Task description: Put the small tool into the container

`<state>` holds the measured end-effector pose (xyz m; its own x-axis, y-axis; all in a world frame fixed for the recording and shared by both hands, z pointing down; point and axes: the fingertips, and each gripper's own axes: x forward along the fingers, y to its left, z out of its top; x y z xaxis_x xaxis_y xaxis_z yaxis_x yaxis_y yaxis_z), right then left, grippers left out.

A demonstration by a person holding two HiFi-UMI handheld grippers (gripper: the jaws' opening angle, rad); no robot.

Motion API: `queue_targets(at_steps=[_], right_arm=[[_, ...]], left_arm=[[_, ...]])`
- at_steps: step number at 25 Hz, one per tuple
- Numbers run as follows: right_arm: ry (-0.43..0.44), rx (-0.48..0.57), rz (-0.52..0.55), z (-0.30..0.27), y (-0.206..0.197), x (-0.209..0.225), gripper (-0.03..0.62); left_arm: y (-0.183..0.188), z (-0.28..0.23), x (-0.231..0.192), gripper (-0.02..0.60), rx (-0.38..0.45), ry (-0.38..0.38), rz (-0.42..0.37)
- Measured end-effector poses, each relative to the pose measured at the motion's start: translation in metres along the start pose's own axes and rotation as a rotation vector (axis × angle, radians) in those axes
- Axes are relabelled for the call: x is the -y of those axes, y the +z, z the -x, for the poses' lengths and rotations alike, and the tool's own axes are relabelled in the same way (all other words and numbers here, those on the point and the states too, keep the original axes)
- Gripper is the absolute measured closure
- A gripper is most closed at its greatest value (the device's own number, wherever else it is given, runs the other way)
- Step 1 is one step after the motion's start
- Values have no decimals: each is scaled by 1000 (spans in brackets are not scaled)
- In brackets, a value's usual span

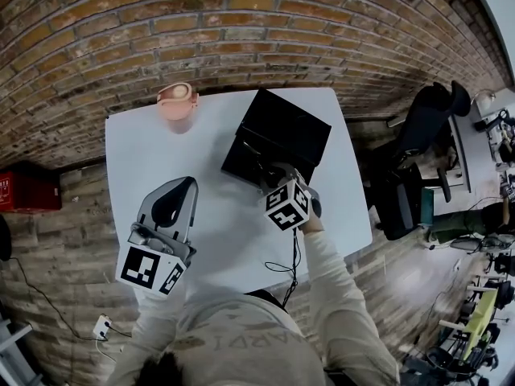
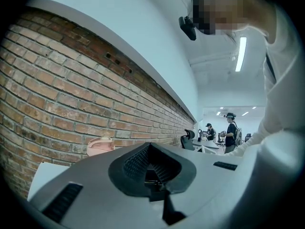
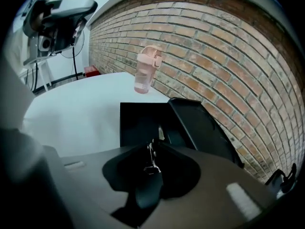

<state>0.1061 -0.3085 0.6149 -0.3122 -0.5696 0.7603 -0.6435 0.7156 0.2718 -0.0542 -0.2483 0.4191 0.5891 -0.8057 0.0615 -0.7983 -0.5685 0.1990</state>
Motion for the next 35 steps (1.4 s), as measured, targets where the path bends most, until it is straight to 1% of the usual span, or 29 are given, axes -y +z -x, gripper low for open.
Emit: queue_targets(at_steps=[3, 4, 6, 11, 16, 21, 23, 27, 35], right_arm=[[0, 40, -55, 8, 6, 0, 517], [-11, 55, -73, 12, 8, 2, 530], [-36, 92, -117, 21, 13, 5, 583], [-60, 215, -252, 55, 27, 11, 584], [-91, 337, -386, 96, 29, 13, 585], [-150, 420, -474, 135, 26, 12, 585], [-167, 443, -497, 149, 25, 8, 585], [-206, 481, -507, 174, 25, 2, 585], [-246, 574, -551, 227, 26, -9, 585]], left_arm=[[1, 4, -1, 577, 5, 4, 3], [2, 5, 0, 577, 6, 5, 2], [3, 8, 0, 577, 9, 2, -3], [9, 11, 8, 577, 16, -18, -17], [16, 15, 23, 577, 25, -47, -35], [24, 22, 40, 577, 30, -71, -55], [26, 27, 46, 577, 30, -78, -61], [30, 34, 57, 577, 35, -95, -69], [37, 48, 79, 577, 42, -129, -90]])
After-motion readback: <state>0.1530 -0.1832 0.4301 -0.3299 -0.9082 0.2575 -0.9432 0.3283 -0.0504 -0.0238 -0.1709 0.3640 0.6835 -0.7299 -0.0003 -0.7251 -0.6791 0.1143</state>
